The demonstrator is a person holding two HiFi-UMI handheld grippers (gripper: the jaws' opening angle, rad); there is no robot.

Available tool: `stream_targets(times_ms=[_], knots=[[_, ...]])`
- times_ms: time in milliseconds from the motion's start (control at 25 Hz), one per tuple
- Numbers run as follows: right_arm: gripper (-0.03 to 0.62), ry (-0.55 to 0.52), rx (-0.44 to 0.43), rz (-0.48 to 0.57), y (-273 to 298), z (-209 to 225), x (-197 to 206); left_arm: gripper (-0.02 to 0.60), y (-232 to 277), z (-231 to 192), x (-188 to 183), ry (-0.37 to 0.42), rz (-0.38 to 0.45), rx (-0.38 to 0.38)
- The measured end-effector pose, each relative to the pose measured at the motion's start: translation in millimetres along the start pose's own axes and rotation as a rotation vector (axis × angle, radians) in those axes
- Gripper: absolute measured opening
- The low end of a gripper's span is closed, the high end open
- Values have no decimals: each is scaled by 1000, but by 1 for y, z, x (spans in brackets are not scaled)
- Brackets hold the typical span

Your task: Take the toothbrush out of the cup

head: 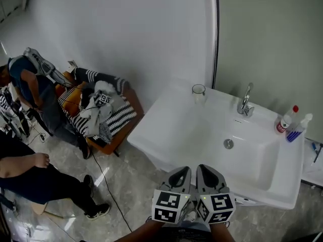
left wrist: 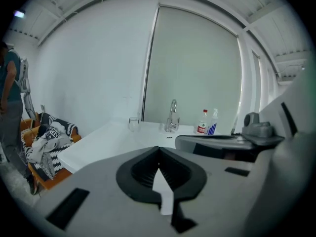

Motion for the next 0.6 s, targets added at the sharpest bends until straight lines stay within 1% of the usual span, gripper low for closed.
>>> stream_targets(times_ms=[200, 400, 600], knots=[[11, -20, -34, 24, 9, 9, -17, 9, 10, 3, -8, 5, 4, -30], [12, -21, -49, 20, 16, 17, -21, 9, 20, 2, -14, 0, 4, -47], [12, -20, -32, 17, 23, 26, -21, 9, 33, 1, -18, 6, 5, -29]])
Point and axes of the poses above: the fingertips, and each gripper's own axes: y forward along the fingers, z to its right, x out of its underside, the point moved 2 cm from there along -y, backward along the fingers, and after that the axes turned 1 degree about -z, right-handed, at the moved point
